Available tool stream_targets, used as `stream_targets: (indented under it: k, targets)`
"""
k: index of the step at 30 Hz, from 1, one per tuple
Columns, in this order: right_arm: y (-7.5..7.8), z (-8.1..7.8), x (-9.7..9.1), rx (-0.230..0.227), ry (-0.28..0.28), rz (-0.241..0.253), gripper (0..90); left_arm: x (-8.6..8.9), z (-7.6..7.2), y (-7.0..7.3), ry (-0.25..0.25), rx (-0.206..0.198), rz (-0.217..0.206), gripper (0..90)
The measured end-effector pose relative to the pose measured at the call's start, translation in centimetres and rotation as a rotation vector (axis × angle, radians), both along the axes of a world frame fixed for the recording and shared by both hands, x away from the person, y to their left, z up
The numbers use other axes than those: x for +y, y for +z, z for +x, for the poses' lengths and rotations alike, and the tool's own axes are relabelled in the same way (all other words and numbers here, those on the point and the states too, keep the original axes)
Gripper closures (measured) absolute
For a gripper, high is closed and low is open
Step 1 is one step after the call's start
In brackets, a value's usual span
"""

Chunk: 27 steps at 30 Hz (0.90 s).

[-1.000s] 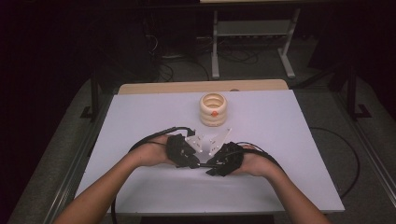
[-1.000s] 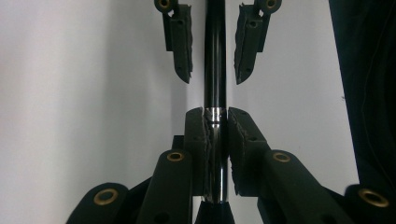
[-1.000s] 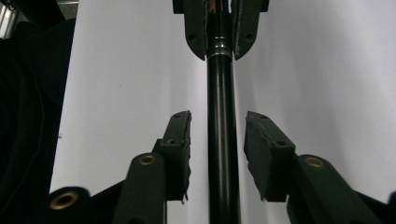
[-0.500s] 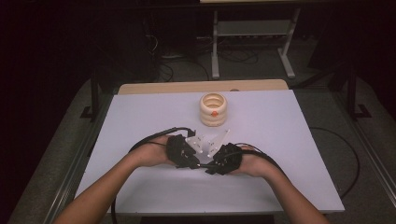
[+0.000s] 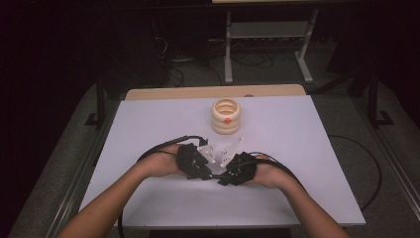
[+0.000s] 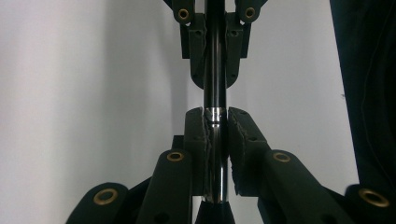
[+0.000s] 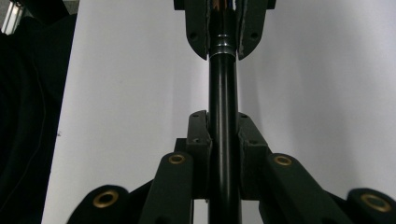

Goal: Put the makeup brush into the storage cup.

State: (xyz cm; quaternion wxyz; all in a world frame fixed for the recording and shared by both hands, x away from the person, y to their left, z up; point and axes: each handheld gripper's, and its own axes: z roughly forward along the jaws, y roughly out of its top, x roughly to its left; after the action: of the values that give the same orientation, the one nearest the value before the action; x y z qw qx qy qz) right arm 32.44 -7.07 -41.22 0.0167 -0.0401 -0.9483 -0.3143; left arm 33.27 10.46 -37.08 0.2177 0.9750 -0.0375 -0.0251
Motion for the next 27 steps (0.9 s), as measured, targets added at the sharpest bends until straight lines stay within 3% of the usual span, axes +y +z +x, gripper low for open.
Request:
stream_targets:
  k: [5,8,15,20,27]
  targets:
    - [-0.1,0.0,-0.1,0.002,-0.003,-0.002,78.2,0.1,0.1,-0.1,-0.003,0.000,-0.016,76.4]
    - [-0.1,0.0,-0.2,0.011,0.004,-0.004,78.2,0.2,0.3,0.0,0.007,-0.008,-0.031,67.1]
    - [0.0,0.0,-0.4,0.008,-0.019,0.004,78.2,1.1,0.6,0.6,0.064,-0.012,-0.092,49.5]
    - [0.3,0.1,-0.9,-0.016,-0.032,0.025,78.2,2.3,1.0,1.0,0.118,0.000,-0.158,43.5]
    - [0.6,0.0,-1.6,-0.031,-0.062,0.049,78.2,3.2,0.9,0.9,0.172,-0.018,-0.207,34.6]
